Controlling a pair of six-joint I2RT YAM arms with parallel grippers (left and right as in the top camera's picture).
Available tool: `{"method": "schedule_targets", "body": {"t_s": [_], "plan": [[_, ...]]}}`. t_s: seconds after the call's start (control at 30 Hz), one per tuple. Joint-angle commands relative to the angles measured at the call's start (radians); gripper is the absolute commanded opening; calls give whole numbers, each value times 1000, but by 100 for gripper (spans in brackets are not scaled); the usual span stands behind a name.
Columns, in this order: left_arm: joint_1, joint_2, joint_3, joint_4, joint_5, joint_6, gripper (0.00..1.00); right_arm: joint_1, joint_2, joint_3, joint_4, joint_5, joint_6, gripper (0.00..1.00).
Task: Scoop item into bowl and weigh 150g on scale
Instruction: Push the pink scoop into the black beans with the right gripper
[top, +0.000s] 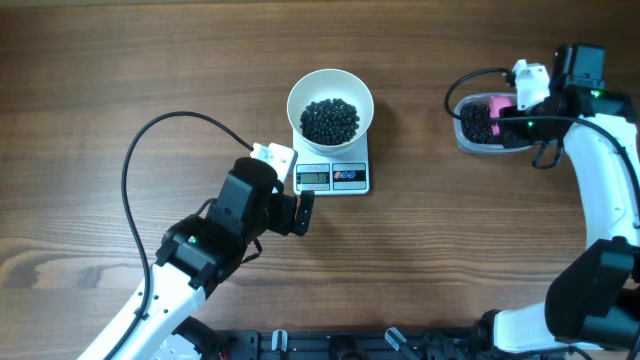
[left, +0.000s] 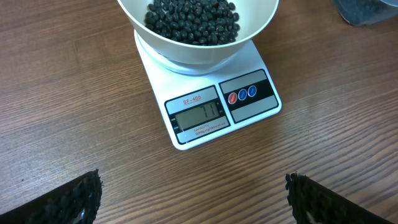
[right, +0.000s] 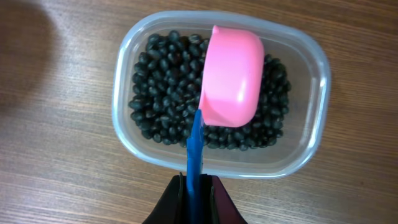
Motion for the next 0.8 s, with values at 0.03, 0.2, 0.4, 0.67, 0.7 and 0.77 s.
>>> {"method": "schedule_targets", "body": {"t_s": [0.03,0.2,0.4,0.67,0.7,0.77], "plan": [[5,1,-2,0,-13,19,100,29,31,-15,-6,-18,-13,4],[5,1,-2,0,-13,19,100,28,31,-15,-46,-19,-20,4],[5,1,-2,0,-13,19,100,28,31,-15,-50,-123,-80,4],[5,1,-2,0,-13,19,100,27,31,-15,-61,-145,-100,4],[5,1,-2,0,-13,19,100,26,31,-15,-63,-145,-100,4],[5,1,-2,0,-13,19,100,25,31,-15,-67,-145,-101,4]]}}
